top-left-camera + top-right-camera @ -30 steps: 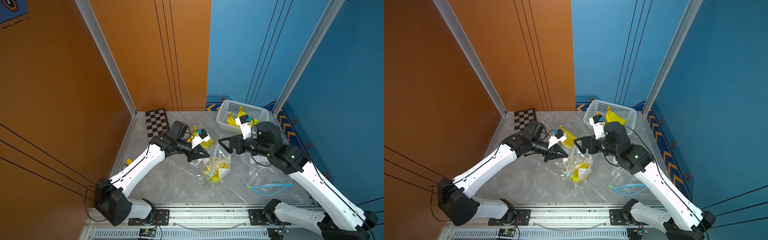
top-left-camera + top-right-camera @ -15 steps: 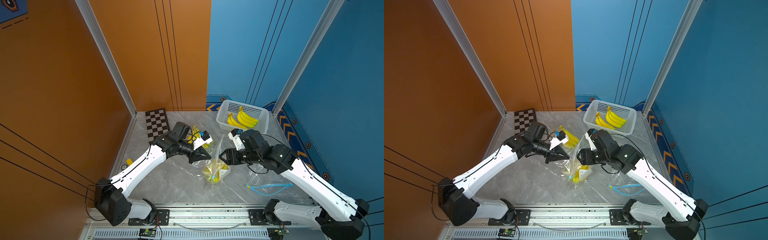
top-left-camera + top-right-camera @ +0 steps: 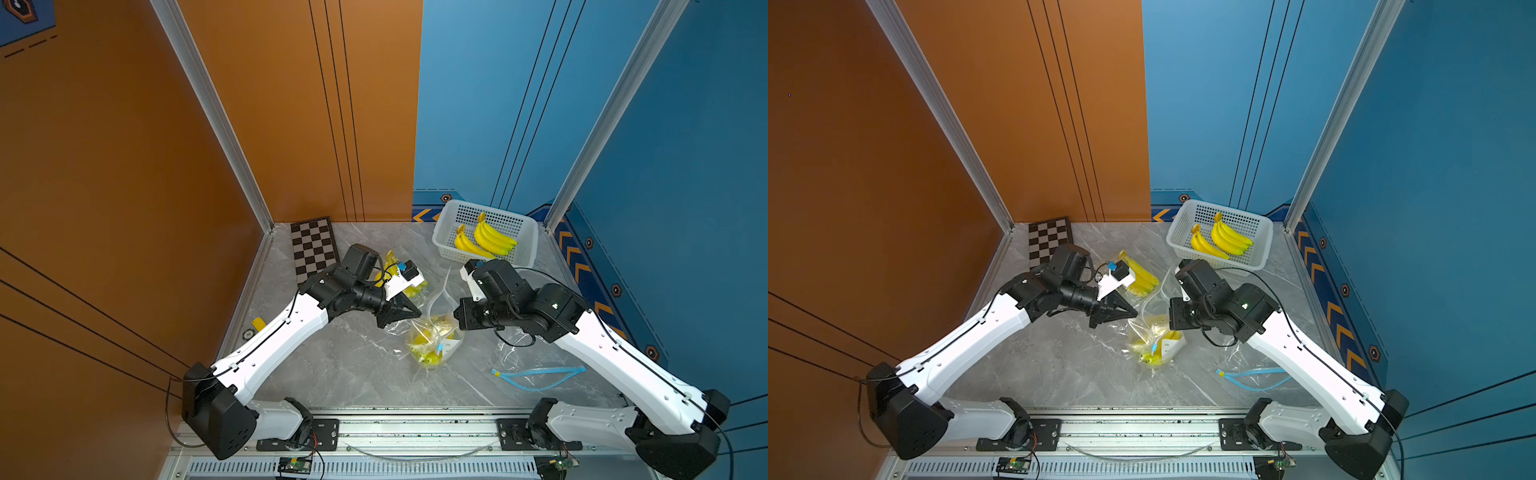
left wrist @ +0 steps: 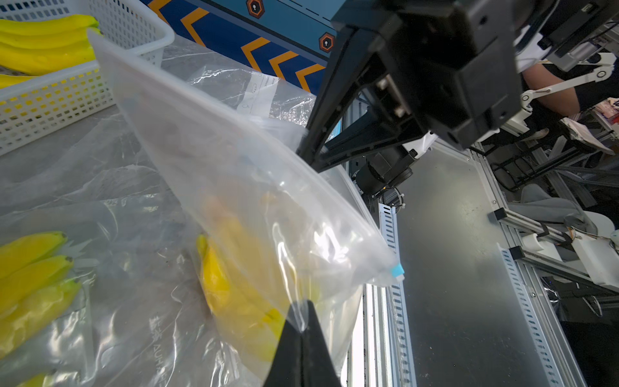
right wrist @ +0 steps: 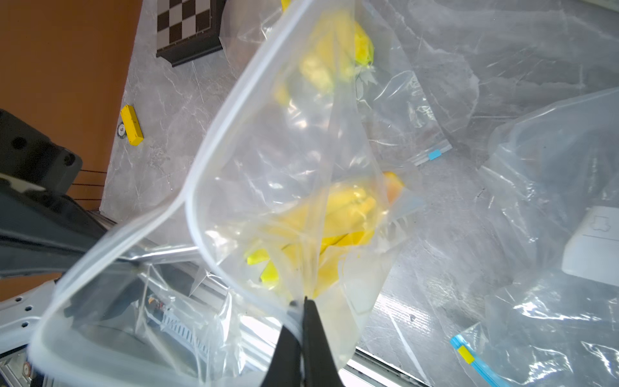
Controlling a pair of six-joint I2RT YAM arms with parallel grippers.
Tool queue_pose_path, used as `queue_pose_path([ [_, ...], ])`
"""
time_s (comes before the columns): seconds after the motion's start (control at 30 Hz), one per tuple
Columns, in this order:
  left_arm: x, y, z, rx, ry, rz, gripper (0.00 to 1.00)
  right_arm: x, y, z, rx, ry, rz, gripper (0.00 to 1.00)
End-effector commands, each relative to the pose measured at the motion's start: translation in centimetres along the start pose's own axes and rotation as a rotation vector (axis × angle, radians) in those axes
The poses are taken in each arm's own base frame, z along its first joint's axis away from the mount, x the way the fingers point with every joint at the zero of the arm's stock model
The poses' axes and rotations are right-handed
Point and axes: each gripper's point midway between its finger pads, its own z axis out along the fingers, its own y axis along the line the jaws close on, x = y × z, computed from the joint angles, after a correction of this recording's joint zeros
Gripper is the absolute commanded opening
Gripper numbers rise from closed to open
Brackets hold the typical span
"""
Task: Open the zip-top bag and take out the banana
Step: Open the zipper of the food storage bag at the center of the board.
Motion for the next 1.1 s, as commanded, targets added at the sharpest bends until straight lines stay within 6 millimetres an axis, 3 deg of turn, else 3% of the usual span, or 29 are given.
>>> queue_pose_path([
  [0.0, 0.8, 0.9, -1.2, -0.092, 0.004, -0.058, 0.00, -1.0, -1.1, -2.5, 0.040, -0.066, 0.014, 0.00],
  [0.2, -0.7, -0.6, -2.0, -0.074, -0.104, -0.088, 0.01, -2.1, 1.4, -1.8, 0.005, -0.054, -0.046, 0.00],
  [0.23, -0.8, -0.7, -2.0, -0.072, -0.123, -0.100, 0.17, -2.3, 1.8, -1.5, 0.004, -0.051, -0.060, 0.00],
  [0.27, -1.0, -0.7, -2.0, -0.072, -0.140, -0.116, 0.46, -2.5, 2.1, -1.3, 0.002, -0.053, -0.068, 0.00],
  [0.3, -1.2, -0.7, -2.1, -0.073, -0.160, -0.134, 1.00, -2.7, 2.5, -1.0, 0.000, -0.058, -0.079, 0.00],
  [0.43, -1.0, 0.6, -3.3, -0.166, -0.249, -0.282, 0.98, -3.8, 3.4, -0.4, -0.013, -0.097, -0.071, 0.00],
  [0.63, -2.0, 2.8, -7.8, -0.263, -0.458, -0.628, 0.98, -5.4, 5.0, 0.1, -0.017, -0.145, -0.089, 0.00],
  [0.73, -2.5, 2.7, -8.8, -0.261, -0.467, -0.757, 0.98, -5.8, 6.6, 0.4, -0.014, -0.164, -0.138, 0.00],
  [0.8, -4.4, 1.9, -9.8, -0.242, -0.506, -0.765, 0.98, -6.1, 7.7, 0.3, -0.002, -0.190, -0.180, 0.00],
  [0.93, -4.2, 3.3, -9.5, -0.269, -0.495, -0.913, 0.98, -5.7, 9.0, 1.6, -0.012, -0.188, -0.203, 0.00],
  [1.07, -3.0, 3.2, -7.2, -0.279, -0.366, -0.980, 0.98, -4.9, 9.6, 3.4, -0.056, -0.188, -0.161, 0.00],
])
